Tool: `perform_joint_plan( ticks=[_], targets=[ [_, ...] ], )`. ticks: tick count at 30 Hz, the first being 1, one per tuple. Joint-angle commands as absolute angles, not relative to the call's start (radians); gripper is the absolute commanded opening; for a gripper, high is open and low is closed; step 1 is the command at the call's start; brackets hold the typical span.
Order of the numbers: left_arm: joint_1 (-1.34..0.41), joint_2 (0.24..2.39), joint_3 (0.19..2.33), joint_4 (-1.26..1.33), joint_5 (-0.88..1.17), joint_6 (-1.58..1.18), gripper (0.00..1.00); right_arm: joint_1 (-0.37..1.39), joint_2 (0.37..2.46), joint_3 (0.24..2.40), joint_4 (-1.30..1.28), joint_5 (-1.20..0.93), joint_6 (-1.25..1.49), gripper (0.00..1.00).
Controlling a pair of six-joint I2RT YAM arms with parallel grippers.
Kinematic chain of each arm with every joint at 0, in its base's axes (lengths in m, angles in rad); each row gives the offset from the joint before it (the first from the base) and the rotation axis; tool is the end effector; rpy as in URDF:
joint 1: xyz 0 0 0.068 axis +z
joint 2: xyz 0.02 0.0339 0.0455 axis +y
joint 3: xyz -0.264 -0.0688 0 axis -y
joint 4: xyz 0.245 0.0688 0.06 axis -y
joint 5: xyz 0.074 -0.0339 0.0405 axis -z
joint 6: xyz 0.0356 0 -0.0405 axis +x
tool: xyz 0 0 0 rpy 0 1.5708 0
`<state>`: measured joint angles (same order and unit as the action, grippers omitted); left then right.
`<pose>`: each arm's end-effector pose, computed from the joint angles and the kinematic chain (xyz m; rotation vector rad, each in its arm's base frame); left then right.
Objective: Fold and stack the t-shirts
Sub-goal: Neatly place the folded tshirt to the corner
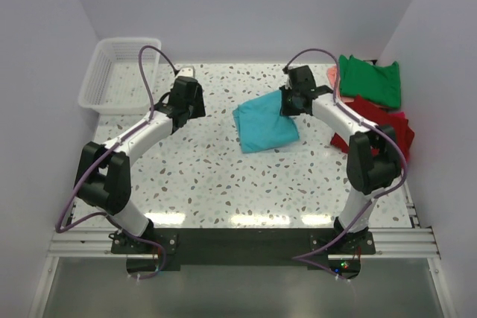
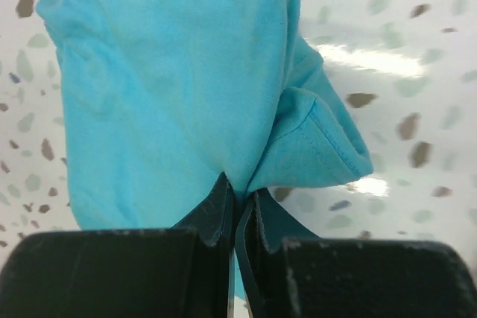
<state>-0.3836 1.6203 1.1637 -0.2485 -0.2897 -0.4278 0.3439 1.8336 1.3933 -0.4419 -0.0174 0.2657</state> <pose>0.3393 -0.1260 0.2529 -0.2003 2.2342 -0.1082 0.3815 0.1373 0.2337 -0.1044 2.4724 0.2868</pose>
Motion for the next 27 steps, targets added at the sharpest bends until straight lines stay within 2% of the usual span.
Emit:
perform_joint_plan(
  ticks=[1, 13, 27],
  targets=[
    [-0.373, 1.589, 1.163, -0.206, -0.276, -0.426, 0.54, 0.285, 1.752, 1.477, -0.575, 0.191, 0.150, 0.00],
    [-0.371, 1.586, 1.160, -0.199, -0.249, -0.428, 0.54, 0.034, 1.599, 1.496, -0.661, 0.354, 0.069, 0.00],
    [-0.371, 1.601, 1.161, -0.204, -0.218, -0.434, 0.54, -0.075, 1.508, 1.447, -0.660, 0.644, 0.152, 0.00]
  ],
)
